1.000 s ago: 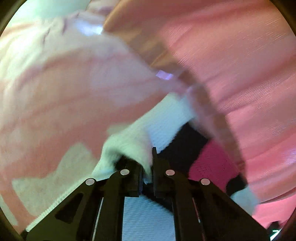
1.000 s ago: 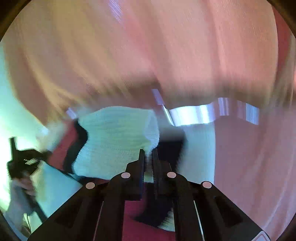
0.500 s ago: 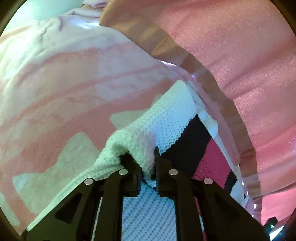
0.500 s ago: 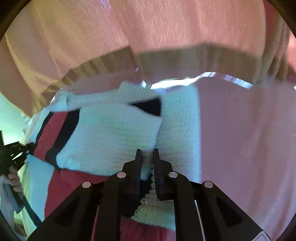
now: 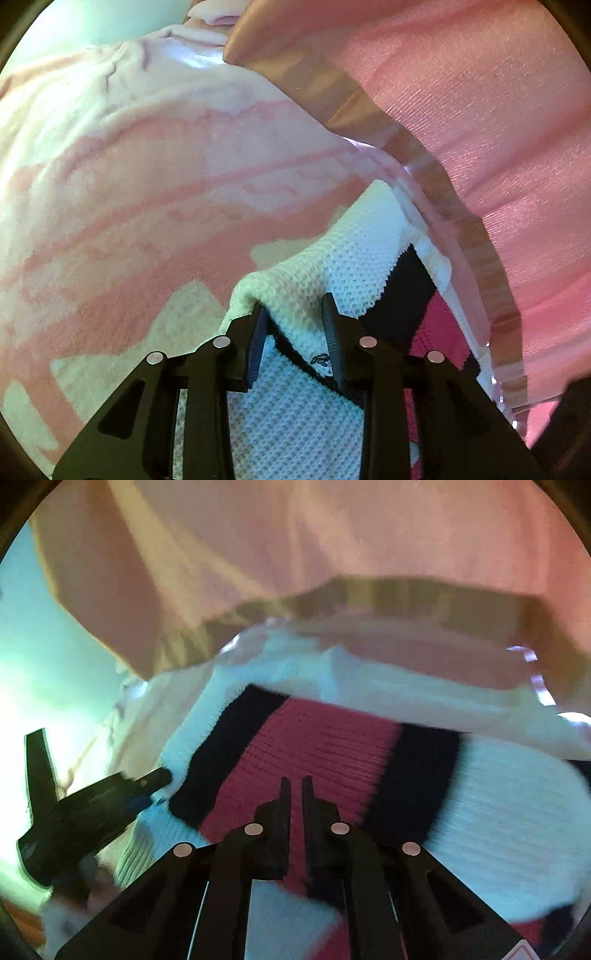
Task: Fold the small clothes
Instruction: 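Grasp the sweater hem with both grippers, then lift the hem and fold it toward the collar with both grippers, then release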
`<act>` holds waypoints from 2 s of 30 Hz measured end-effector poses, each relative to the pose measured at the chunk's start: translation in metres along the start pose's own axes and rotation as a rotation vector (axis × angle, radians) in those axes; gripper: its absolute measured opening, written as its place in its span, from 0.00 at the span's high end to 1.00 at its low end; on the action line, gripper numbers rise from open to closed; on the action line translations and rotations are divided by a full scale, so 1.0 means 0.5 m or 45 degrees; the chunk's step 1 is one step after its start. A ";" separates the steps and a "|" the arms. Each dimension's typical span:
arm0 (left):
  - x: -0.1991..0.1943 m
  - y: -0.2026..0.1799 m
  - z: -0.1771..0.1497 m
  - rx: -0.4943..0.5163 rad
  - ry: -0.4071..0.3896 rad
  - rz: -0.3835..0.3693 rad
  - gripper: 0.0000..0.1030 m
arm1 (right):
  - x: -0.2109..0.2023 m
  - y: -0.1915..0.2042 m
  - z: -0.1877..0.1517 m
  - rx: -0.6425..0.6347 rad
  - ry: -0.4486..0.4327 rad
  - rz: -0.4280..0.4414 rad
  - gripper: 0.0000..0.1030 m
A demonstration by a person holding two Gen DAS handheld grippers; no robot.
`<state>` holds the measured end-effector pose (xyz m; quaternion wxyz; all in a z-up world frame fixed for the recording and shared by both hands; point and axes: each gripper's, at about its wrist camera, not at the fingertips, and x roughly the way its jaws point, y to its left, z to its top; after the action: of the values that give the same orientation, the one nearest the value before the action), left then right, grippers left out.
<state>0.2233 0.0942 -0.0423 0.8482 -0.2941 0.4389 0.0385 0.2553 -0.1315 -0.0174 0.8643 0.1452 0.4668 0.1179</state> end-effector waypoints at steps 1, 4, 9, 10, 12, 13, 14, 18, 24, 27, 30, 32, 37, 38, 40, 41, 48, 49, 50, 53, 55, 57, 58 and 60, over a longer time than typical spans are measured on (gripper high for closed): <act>0.002 -0.001 0.000 0.007 -0.002 0.006 0.73 | 0.023 -0.005 0.001 -0.010 0.010 -0.053 0.96; 0.006 -0.004 0.001 0.031 -0.004 0.022 0.73 | 0.010 -0.077 -0.014 0.049 -0.003 -0.083 1.00; 0.009 -0.004 -0.003 0.069 -0.001 0.026 0.71 | -0.159 -0.320 -0.093 0.252 -0.092 -0.260 1.00; 0.010 -0.005 -0.004 0.075 -0.003 0.032 0.71 | -0.188 -0.347 -0.108 0.292 -0.095 -0.352 1.00; 0.011 -0.008 -0.007 0.088 -0.015 0.050 0.71 | -0.265 -0.393 -0.140 0.325 -0.118 -0.470 0.97; 0.012 -0.011 -0.008 0.092 -0.019 0.057 0.71 | -0.284 -0.399 -0.148 0.333 -0.126 -0.462 0.97; 0.013 -0.012 -0.010 0.096 -0.022 0.067 0.71 | -0.304 -0.399 -0.156 0.345 -0.133 -0.423 0.97; 0.012 -0.016 -0.014 0.082 -0.026 0.079 0.69 | -0.287 -0.363 -0.154 0.332 -0.084 -0.266 0.75; 0.014 -0.022 -0.021 0.066 -0.041 0.098 0.67 | -0.219 -0.355 -0.165 0.385 -0.056 -0.227 0.71; 0.017 -0.026 -0.022 0.083 -0.048 0.110 0.67 | -0.226 -0.335 -0.149 0.334 -0.074 -0.210 0.94; 0.018 -0.023 -0.022 0.101 -0.047 0.102 0.67 | -0.274 -0.315 -0.133 0.265 -0.157 -0.257 0.99; 0.020 -0.018 -0.020 0.122 -0.044 0.097 0.67 | -0.284 -0.325 -0.134 0.249 -0.162 -0.296 0.99; 0.024 -0.010 -0.020 0.178 -0.035 0.070 0.67 | -0.238 -0.359 -0.157 0.298 -0.058 -0.326 0.99; 0.018 -0.005 -0.018 0.159 -0.025 0.051 0.67 | -0.251 -0.347 -0.151 0.287 -0.073 -0.311 0.99; 0.006 0.005 -0.015 0.126 -0.005 0.007 0.68 | -0.275 -0.327 -0.145 0.249 -0.105 -0.306 0.98; -0.002 0.010 -0.014 0.131 0.009 -0.008 0.68 | -0.292 -0.319 -0.147 0.229 -0.119 -0.346 0.97; -0.077 0.062 -0.030 0.173 0.013 -0.001 0.53 | -0.391 -0.288 -0.206 0.263 -0.185 -0.358 0.69; -0.085 0.069 -0.034 0.174 0.023 -0.016 0.52 | -0.401 -0.278 -0.219 0.254 -0.194 -0.363 0.67; -0.094 0.079 -0.041 0.176 0.023 -0.025 0.51 | -0.407 -0.263 -0.234 0.234 -0.189 -0.374 0.63; -0.106 0.095 -0.058 0.186 0.056 -0.043 0.47 | -0.409 -0.242 -0.275 0.230 -0.146 -0.355 0.62; -0.111 0.098 -0.070 0.217 0.089 -0.068 0.46 | -0.406 -0.234 -0.294 0.237 -0.124 -0.339 0.62; -0.122 0.099 -0.090 0.248 0.100 -0.081 0.46 | -0.402 -0.228 -0.316 0.252 -0.108 -0.308 0.62; -0.130 0.096 -0.102 0.258 0.101 -0.117 0.46 | -0.397 -0.221 -0.324 0.249 -0.093 -0.267 0.62; -0.142 0.081 -0.128 0.284 0.117 -0.171 0.46 | -0.388 -0.192 -0.332 0.219 -0.095 -0.214 0.63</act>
<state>0.1205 0.1071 -0.0349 0.8552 -0.2283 0.4582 -0.0808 0.0182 -0.2631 0.0111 0.8723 0.1834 0.4532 -0.0008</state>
